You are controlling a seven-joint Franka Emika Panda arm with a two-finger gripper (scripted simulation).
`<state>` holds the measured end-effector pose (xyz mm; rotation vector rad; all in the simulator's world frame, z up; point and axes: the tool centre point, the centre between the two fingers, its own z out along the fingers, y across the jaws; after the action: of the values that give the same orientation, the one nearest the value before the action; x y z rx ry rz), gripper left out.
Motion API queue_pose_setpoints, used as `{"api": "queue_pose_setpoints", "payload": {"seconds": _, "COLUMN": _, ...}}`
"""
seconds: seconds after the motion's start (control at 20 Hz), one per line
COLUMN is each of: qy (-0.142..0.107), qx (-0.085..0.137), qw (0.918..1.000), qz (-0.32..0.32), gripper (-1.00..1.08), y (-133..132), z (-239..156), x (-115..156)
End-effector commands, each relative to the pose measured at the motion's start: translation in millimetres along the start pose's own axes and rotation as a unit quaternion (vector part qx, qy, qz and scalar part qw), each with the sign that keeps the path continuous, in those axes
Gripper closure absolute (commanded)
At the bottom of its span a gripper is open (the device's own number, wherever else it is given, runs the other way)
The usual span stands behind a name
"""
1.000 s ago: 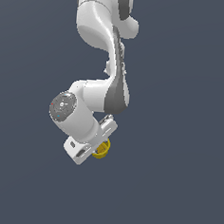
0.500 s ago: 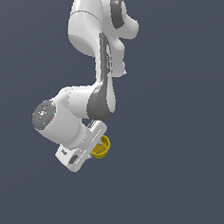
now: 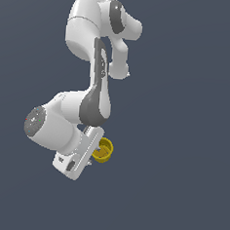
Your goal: Pick up the object and move it to a goal position.
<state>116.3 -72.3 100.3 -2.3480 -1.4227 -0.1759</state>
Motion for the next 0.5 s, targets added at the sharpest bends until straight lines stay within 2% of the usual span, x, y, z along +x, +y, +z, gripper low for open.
{"api": "queue_pose_setpoints", "payload": {"seconds": 0.0, "qy": 0.003, "qx": 0.001, "qw": 1.0, "qz": -0.006, "gripper": -0.2, "y": 1, "z": 0, "x": -1}}
{"api": "queue_pose_setpoints", "payload": {"seconds": 0.45, "qy": 0.003, "qx": 0.001, "qw": 1.0, "qz": -0.006, "gripper": -0.2, "y": 1, "z": 15, "x": -1}}
